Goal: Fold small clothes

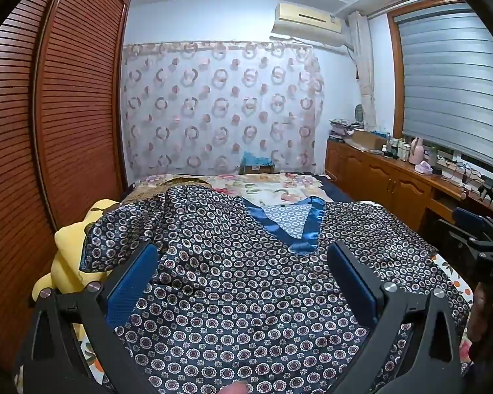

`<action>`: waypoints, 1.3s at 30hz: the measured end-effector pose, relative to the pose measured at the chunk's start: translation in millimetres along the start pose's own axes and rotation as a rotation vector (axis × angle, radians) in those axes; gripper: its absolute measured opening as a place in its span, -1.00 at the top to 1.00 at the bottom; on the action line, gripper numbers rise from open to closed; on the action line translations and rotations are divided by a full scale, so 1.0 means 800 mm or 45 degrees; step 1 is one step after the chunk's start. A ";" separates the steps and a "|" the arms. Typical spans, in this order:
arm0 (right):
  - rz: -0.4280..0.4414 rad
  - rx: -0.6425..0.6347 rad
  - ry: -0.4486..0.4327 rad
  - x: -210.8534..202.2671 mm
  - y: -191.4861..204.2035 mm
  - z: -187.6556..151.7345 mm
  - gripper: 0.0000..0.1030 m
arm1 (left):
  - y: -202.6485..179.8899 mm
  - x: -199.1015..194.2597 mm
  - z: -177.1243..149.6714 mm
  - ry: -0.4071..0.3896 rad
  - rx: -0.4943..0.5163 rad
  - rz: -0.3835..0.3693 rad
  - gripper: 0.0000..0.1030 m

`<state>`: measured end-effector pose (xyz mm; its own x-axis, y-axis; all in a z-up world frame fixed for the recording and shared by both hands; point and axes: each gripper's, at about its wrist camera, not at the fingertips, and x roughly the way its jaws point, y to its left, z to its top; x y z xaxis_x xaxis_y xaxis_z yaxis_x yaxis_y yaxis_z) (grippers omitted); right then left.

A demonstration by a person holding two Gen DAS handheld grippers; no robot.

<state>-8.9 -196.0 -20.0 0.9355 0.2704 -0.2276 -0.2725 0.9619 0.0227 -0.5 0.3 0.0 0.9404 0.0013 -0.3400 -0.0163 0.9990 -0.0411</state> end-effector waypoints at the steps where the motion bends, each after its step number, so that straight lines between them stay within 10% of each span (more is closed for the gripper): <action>1: 0.001 0.002 0.000 0.000 0.000 0.000 -1.00 | 0.000 0.000 0.000 0.000 0.002 -0.005 -1.00; 39: 0.005 0.015 -0.008 -0.001 -0.002 -0.001 -1.00 | -0.006 -0.004 0.000 0.003 0.020 0.003 -1.00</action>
<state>-9.7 -197.6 -20.7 0.9359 0.2740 -0.2212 -0.2731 0.9613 0.0353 -3.1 -4.3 1.3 0.9395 0.0036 -0.3426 -0.0131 0.9996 -0.0254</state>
